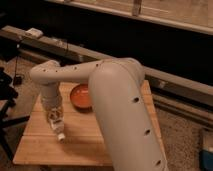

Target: Place the bottle in the ceramic bowl

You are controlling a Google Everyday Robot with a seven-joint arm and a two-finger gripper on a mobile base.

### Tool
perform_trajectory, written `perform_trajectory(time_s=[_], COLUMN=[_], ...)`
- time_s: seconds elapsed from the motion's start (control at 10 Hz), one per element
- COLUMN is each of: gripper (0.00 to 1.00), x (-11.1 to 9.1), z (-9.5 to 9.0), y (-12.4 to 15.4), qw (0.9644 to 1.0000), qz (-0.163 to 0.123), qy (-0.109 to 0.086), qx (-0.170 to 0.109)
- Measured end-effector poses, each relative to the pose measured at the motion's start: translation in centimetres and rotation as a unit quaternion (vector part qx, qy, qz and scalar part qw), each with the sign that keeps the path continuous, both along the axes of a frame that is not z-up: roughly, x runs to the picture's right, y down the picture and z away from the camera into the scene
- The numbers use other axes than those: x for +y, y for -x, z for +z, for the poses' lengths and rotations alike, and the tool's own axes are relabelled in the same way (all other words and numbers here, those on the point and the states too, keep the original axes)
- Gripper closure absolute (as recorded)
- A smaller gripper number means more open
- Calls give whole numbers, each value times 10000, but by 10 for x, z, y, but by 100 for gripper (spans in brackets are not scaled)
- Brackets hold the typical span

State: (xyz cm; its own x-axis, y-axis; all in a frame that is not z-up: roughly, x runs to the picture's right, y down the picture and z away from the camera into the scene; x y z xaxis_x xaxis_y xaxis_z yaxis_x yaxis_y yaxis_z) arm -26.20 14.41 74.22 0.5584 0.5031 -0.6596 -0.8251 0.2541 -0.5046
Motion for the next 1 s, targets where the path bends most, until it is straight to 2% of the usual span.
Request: perform_trajectory(time_s=[0.3, 0.4, 0.5, 0.7, 1.0], gripper=[100, 100, 100, 100, 100], x=[-44, -63, -90, -117, -136], z=[6, 13, 26, 45, 72], y=[-13, -23, -37, -50, -73], qw=[9989, 9980, 9963, 9934, 9881], qz=[168, 241, 366, 500, 613], qy=[-376, -506, -678, -860, -1014], qx=[240, 287, 383, 577, 984])
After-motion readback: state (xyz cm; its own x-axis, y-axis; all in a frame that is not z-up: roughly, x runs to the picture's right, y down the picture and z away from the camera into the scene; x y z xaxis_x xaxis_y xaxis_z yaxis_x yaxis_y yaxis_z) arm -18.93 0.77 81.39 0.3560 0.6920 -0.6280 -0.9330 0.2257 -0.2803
